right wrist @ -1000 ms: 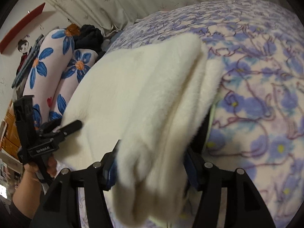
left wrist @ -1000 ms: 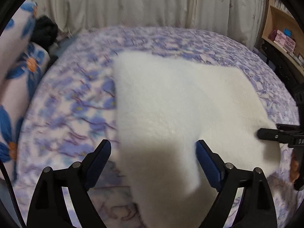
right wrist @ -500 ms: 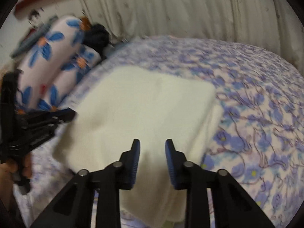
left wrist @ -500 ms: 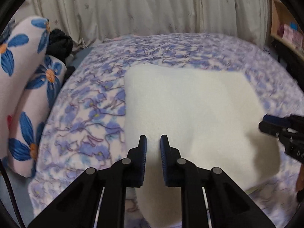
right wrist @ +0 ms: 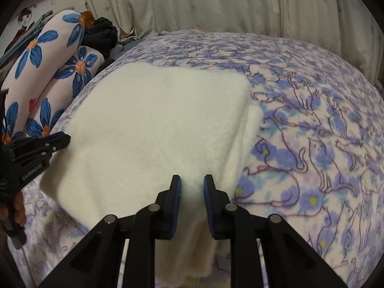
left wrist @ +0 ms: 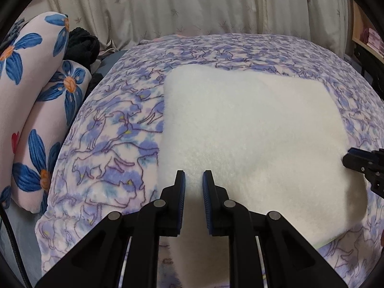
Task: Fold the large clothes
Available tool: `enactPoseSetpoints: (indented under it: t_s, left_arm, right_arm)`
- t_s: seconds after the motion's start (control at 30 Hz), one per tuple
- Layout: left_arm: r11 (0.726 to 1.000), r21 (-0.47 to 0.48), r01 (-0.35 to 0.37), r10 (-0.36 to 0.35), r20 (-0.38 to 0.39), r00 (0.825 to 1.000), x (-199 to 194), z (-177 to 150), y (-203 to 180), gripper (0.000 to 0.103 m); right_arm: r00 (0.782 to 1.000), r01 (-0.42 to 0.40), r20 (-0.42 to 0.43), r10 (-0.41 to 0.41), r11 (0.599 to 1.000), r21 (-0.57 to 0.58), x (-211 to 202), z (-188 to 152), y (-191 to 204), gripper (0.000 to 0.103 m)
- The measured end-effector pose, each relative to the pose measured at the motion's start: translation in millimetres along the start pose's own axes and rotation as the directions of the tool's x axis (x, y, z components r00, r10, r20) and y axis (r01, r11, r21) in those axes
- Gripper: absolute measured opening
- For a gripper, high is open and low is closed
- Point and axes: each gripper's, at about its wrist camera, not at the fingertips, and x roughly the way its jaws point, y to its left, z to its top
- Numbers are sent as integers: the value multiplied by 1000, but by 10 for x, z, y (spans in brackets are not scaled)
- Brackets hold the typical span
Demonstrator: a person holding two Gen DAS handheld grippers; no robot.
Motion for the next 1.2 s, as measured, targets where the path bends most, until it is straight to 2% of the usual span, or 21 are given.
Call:
enactPoseSetpoints:
  t_s: [0.07, 0.2, 0.27, 0.47, 0.63, 0.77, 0.83, 0.9, 0.93, 0.97, 1.07, 1.2]
  left_arm:
    - [1000, -8, -6, 6, -3, 1000, -45, -10, -16, 15]
    - [999, -38, -4, 3, -29, 1000, -182, -64, -40, 16]
    - [999, -54, 1, -3, -41, 999, -267, -102, -52, 20]
    - [998, -57, 4, -6, -41, 999, -723, -270, -220, 26]
    - [997, -74, 21, -25, -45, 999, -1148, -447, -408, 52]
    - [997, -76, 24, -25, -7, 1000, -1515, -576, -575, 61]
    - [995, -91, 39, -39, -1, 999, -1710, -669, -673, 70]
    - [993, -104, 48, -48, 2, 999, -1848, -741, -738, 78]
    - [991, -119, 60, -60, 9, 998, -1942, -794, -780, 82]
    - [987, -141, 75, -73, 16, 997, -2037, -855, -820, 82]
    - [979, -171, 108, -107, 15, 994, -2222, -1028, -959, 84]
    - [989, -131, 75, -76, 0, 997, -2375, -1220, -1190, 88]
  right_arm:
    - [1000, 4, -18, -4, 1000, 19, -53, -9, -23, 29]
    - [999, -9, -38, 10, 999, 34, -237, -93, -48, 29]
    - [1000, -3, -31, 4, 1000, 31, -374, -139, -57, 29]
    - [1000, -6, -15, 7, 999, 51, -929, -332, -158, 29]
    - [1000, 26, 7, -26, 999, 39, -1446, -565, -262, 29]
    - [999, 39, 30, -42, 996, 74, -1840, -776, -412, 29]
    - [998, 53, 34, -56, 995, 88, -1996, -889, -483, 30]
    - [997, 68, 41, -72, 993, 102, -2131, -1001, -544, 33]
    - [996, 78, 45, -83, 991, 113, -2205, -1072, -582, 39]
    - [995, 82, 49, -89, 989, 123, -2257, -1116, -615, 46]
    - [994, 77, 59, -87, 984, 162, -2420, -1312, -712, 56]
    - [992, 97, 63, -110, 978, 183, -2571, -1566, -784, 59]
